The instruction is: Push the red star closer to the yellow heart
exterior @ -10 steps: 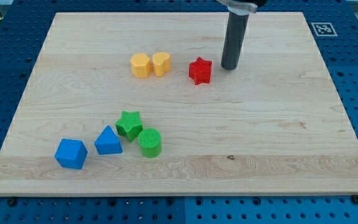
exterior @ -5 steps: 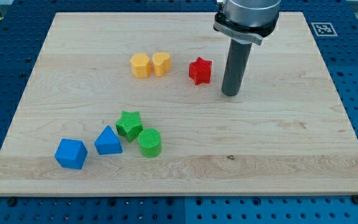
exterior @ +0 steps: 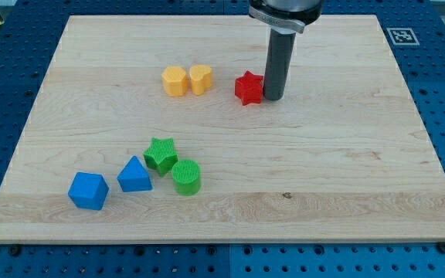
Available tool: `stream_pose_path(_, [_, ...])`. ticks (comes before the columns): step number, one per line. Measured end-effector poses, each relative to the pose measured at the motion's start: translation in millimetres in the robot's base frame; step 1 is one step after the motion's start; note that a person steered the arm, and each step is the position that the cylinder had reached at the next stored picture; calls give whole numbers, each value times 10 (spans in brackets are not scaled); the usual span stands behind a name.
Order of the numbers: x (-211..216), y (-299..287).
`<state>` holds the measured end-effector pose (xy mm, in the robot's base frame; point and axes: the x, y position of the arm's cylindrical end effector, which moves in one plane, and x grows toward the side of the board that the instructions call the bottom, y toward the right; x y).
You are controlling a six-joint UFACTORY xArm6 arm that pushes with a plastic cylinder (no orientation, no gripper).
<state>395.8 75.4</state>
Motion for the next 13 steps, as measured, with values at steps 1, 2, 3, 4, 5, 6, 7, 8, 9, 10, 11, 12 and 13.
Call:
stream_pose_path(1, [-47,-44])
stream_pose_path(2, [-158,-159])
stream_pose_path(3, [-278,-316])
stream_pose_path(4, [-438,-489])
stream_pose_path(5, [-478,-507])
stream_pose_path(6, [-491,-330])
stream_pose_path(7, [-359,158])
stream_pose_path(8, [-99,277])
stream_pose_path(9, [152,255])
stream_pose_path(10, [407,133])
stream_pose_path(11, [419,-45])
stream_pose_path(12, [320,-167])
stream_pose_path(13, [314,-287])
